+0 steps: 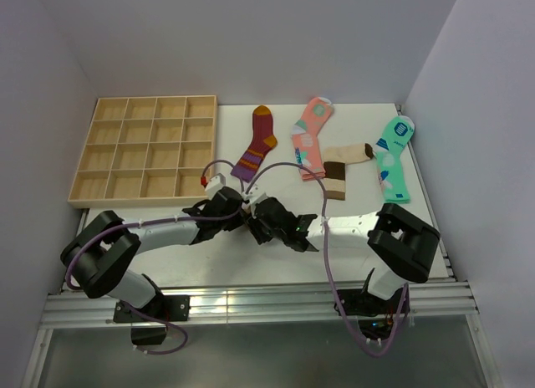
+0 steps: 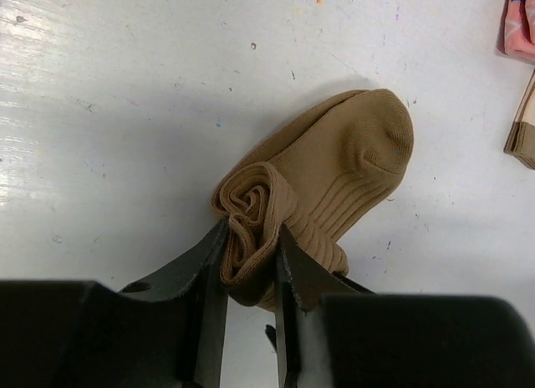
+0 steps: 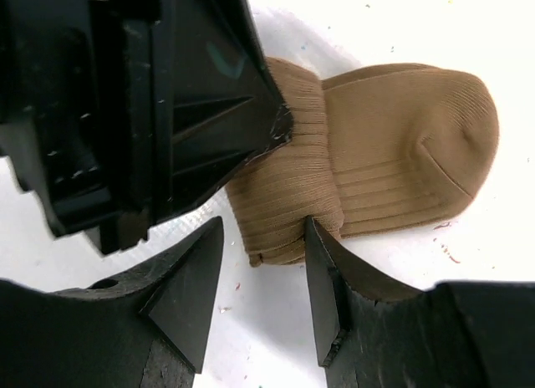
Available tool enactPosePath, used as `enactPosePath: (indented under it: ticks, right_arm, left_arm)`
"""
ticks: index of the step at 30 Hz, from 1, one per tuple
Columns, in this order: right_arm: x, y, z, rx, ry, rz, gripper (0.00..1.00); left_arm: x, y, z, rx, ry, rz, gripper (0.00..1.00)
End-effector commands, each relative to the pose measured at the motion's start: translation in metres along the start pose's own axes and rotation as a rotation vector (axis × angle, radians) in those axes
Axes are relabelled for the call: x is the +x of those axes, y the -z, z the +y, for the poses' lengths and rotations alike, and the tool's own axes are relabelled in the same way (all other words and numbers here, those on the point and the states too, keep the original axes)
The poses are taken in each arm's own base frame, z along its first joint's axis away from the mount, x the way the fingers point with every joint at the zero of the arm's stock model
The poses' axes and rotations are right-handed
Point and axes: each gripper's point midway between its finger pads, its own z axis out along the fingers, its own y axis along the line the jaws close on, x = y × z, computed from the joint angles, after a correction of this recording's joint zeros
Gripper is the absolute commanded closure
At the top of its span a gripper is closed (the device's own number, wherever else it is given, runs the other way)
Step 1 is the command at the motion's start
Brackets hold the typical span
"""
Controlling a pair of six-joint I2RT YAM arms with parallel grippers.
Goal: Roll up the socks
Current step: Roll the sock at the center of the board.
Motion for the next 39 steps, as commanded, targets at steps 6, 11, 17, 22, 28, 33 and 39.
enactPosePath:
  ticks: [6,11,17,22,28,33,39]
  right_arm:
    - [0.024,-0.015,-0.018,0.148,-0.004,0.109,0.5]
    - [0.037,-0.022,-0.021,0.18,-0.025,0.169,0.72]
    - [0.044,-0.018,-0.016,0.123,-0.095,0.227,1.0]
    - [0.034,-0.006,-0.001,-0.015,-0.225,0.251,1.0]
    - [0.013,0.002,0.016,-0.191,-0.397,0.327,1.0]
    - [0.005,0.004,0.015,-0.34,-0.558,0.376,1.0]
    - [-0.002,0.001,0.013,-0.456,-0.669,0.4,1.0]
  left_arm:
    - [0.017,0.012,0.012,-0.031,-0.09,0.092,0.83]
    - [0.013,0.016,0.01,-0.026,-0.108,0.083,0.81]
    - [0.01,0.019,0.01,-0.02,-0.101,0.071,0.61]
    - [0.006,0.025,0.011,-0.007,-0.069,0.043,0.26]
    - [-0.006,0.04,0.019,0.018,0.002,-0.039,0.09]
    - [-0.019,0.056,0.023,0.081,0.079,-0.127,0.09]
    - [-0.021,0.062,0.019,0.161,0.095,-0.157,0.09]
